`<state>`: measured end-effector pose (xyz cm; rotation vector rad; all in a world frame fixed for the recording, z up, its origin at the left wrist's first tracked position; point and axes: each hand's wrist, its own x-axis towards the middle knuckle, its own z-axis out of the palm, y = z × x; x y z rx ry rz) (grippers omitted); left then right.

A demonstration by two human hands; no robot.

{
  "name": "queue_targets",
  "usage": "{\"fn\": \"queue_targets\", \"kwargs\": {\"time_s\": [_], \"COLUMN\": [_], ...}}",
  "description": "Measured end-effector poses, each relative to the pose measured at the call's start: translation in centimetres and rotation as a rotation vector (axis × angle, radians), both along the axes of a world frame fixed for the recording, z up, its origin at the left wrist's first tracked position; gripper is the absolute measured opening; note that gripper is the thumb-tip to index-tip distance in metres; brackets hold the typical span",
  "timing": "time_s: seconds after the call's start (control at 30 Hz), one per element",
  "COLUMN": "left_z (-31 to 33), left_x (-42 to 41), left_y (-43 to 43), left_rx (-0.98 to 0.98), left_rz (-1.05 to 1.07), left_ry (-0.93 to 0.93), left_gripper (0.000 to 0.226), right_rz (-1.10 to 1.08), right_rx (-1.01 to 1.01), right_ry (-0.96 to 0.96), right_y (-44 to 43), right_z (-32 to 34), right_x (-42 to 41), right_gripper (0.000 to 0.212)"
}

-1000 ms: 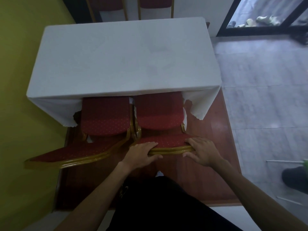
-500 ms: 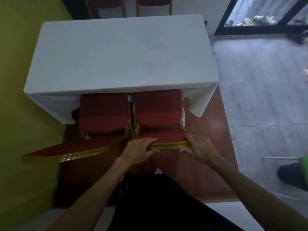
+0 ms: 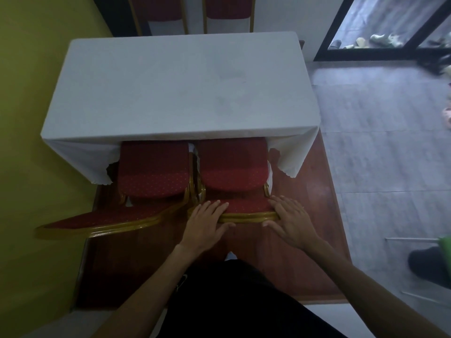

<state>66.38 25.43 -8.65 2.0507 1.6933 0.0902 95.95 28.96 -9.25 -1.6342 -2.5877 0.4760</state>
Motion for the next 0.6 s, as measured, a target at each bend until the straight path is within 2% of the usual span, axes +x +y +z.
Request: {"fn": "queue_targets", "kwargs": {"time_s": [0.27, 0.6], "left_z": [0.5, 1.5], "left_x": [-0.1, -1.1], "left_y": [0.2, 2.6], "left_rx": [-0.057, -0.126], "left_rz": [-0.011, -0.115], "left_ry": [0.024, -0.065], "left_gripper": [0.08, 0.09], "right_rz": [-0.012, -0.055], "right_rx": [-0.035, -0.154], "right_ry": [0.013, -0.006], "right_y": [-0.2, 0.3], "right_z": [0.5, 1.5], "right_x": [-0.1, -0.3], "right_gripper": [0.086, 0.084]}}
